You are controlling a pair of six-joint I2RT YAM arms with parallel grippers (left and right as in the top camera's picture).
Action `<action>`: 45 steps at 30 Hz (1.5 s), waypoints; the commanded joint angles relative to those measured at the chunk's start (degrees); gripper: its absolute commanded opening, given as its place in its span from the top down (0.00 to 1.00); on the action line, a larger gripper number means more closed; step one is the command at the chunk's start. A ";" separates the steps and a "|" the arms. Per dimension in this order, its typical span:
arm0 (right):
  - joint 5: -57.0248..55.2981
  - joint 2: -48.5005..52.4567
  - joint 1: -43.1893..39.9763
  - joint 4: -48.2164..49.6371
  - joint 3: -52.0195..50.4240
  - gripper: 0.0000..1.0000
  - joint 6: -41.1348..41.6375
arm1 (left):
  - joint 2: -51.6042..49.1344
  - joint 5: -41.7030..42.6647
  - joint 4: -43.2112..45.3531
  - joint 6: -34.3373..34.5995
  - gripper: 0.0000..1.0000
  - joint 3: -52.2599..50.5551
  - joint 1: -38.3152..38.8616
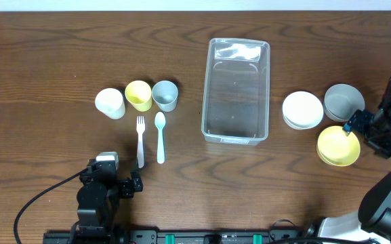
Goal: Pack container
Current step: 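Reach the right gripper to the yellow bowl and grasp its rim, then carry the yellow bowl into the clear container and release it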
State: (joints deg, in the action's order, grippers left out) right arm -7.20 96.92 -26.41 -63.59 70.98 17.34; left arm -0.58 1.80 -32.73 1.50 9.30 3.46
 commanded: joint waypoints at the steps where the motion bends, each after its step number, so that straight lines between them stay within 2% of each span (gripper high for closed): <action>1: -3.32 0.59 -0.20 1.97 -4.04 0.18 3.98 | 0.35 0.57 0.22 0.07 0.02 -0.68 -0.28; 6: -3.34 0.59 -0.22 6.93 -10.64 0.24 6.34 | 0.35 0.59 0.22 0.07 0.02 -0.68 -0.28; 9: -3.32 0.59 -0.22 9.79 -14.01 0.36 7.13 | 0.35 0.59 0.22 0.09 0.02 -0.68 -0.28; 11: -3.32 0.59 -0.22 10.75 -15.28 0.50 8.02 | 0.35 0.57 0.22 0.07 0.02 -0.68 -0.28; 14: -3.32 0.50 -0.22 10.43 -15.52 0.90 8.39 | 0.35 0.59 0.22 0.07 0.02 -0.68 -0.28; 15: -3.32 0.31 -0.22 10.01 -15.47 0.99 8.48 | 0.35 0.59 0.22 0.07 0.02 -0.68 -0.28; 20: -5.25 -4.04 0.22 6.69 -14.93 0.99 11.19 | 0.35 0.59 0.22 0.07 0.02 -0.68 -0.28; 25: -3.13 -15.67 3.41 2.73 -13.51 0.99 11.32 | 0.35 0.57 0.22 0.07 0.02 -0.68 -0.28; 30: 1.77 -28.96 10.91 -2.01 -8.22 0.99 9.27 | 0.35 0.59 0.22 0.07 0.02 -0.68 -0.28; 34: 8.79 -33.75 19.12 -1.42 -2.40 0.98 7.89 | 0.35 0.57 0.22 0.07 0.02 -0.68 -0.28; 39: 11.76 -28.22 28.92 1.01 5.86 0.98 7.58 | 0.35 0.57 0.22 0.09 0.02 -0.68 -0.28; 45: 11.91 -9.29 35.17 3.43 18.99 0.98 4.85 | 0.35 0.59 0.22 0.09 0.02 -0.68 -0.28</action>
State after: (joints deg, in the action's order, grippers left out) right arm 3.57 80.12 6.61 -60.20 85.34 24.71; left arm -0.58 1.80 -32.73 1.50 9.30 3.46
